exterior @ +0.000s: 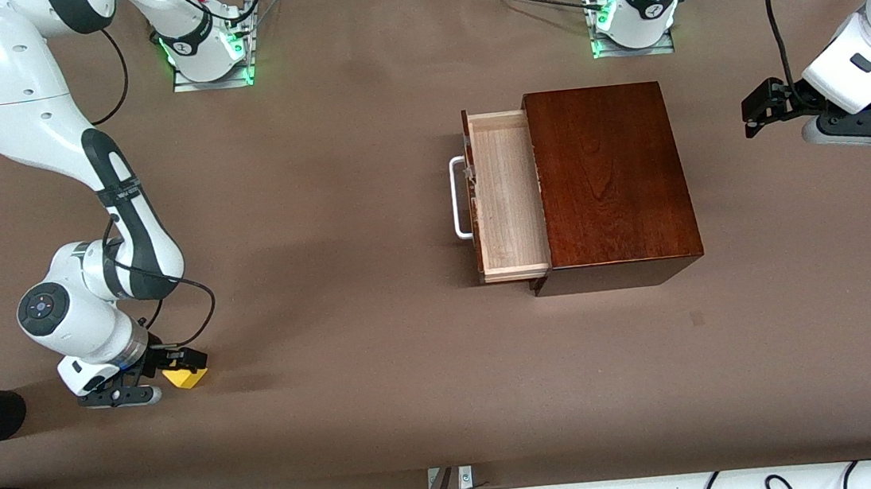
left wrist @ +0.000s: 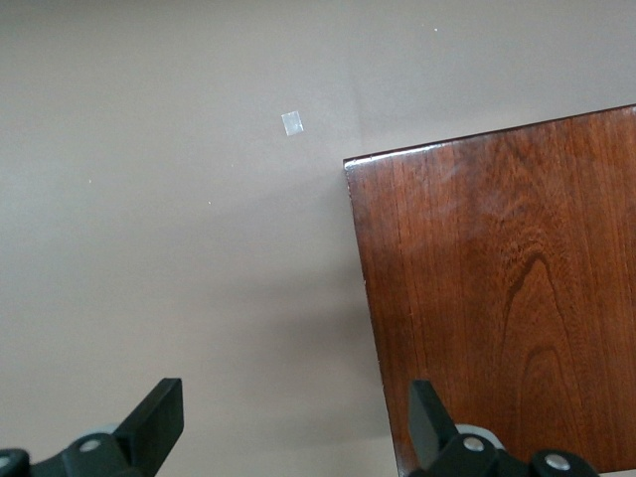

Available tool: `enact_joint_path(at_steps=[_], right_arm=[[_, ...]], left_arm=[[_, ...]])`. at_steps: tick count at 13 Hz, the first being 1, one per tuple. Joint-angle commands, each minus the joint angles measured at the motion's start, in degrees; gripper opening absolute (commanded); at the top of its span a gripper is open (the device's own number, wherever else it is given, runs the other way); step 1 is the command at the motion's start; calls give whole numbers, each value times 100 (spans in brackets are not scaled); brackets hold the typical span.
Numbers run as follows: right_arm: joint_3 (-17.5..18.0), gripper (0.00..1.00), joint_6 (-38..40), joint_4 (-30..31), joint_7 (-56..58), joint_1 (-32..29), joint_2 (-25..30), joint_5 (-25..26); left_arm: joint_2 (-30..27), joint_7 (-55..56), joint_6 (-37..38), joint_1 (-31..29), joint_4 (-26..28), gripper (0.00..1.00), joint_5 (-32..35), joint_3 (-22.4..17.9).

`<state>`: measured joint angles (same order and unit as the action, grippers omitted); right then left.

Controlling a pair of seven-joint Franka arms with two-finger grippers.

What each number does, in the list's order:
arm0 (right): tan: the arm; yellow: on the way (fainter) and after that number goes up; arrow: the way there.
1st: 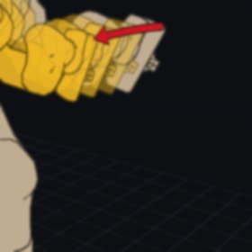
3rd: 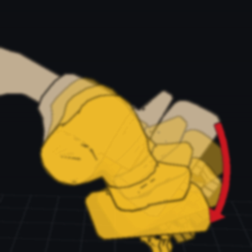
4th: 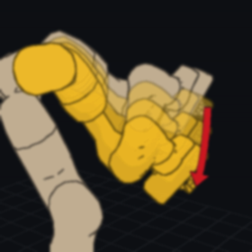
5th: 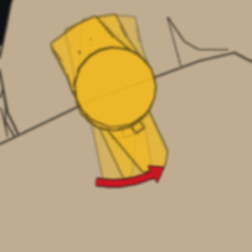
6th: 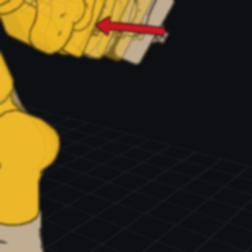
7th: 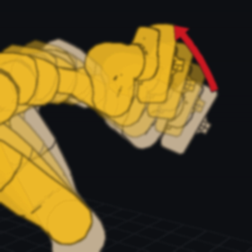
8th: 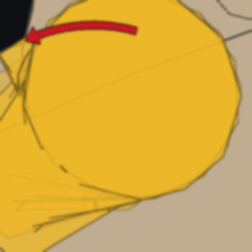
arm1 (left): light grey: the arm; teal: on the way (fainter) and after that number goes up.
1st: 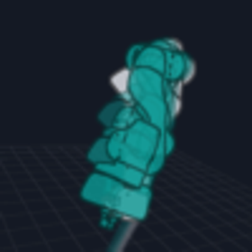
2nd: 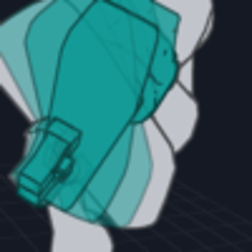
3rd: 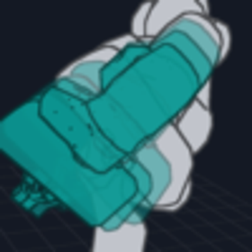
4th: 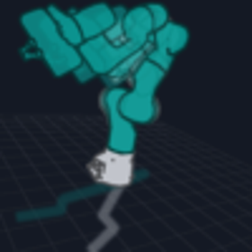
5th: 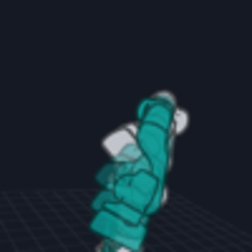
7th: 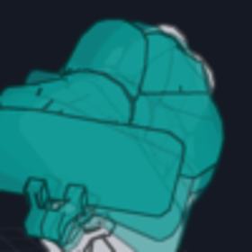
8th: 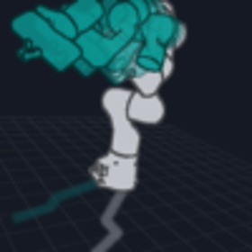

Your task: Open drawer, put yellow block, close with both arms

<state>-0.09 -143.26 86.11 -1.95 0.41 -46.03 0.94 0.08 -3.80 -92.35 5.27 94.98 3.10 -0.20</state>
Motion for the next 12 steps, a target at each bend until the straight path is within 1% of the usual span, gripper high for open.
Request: enact_joint_path(at_steps=[1, 5, 12], right_arm=[[18, 100, -53, -165, 54, -15, -108, -15], [18, 100, -79, -182, 63, -6, -187, -15], [18, 100, -413, -165, 440, -15, -415, -6]], left_arm=[[-123, -122, 59, -26, 91, 100, -116, 55], [-114, -86, 95, 18, 91, 100, -90, 55], [-96, -33, 33, 27, 82, 100, -142, 47]])
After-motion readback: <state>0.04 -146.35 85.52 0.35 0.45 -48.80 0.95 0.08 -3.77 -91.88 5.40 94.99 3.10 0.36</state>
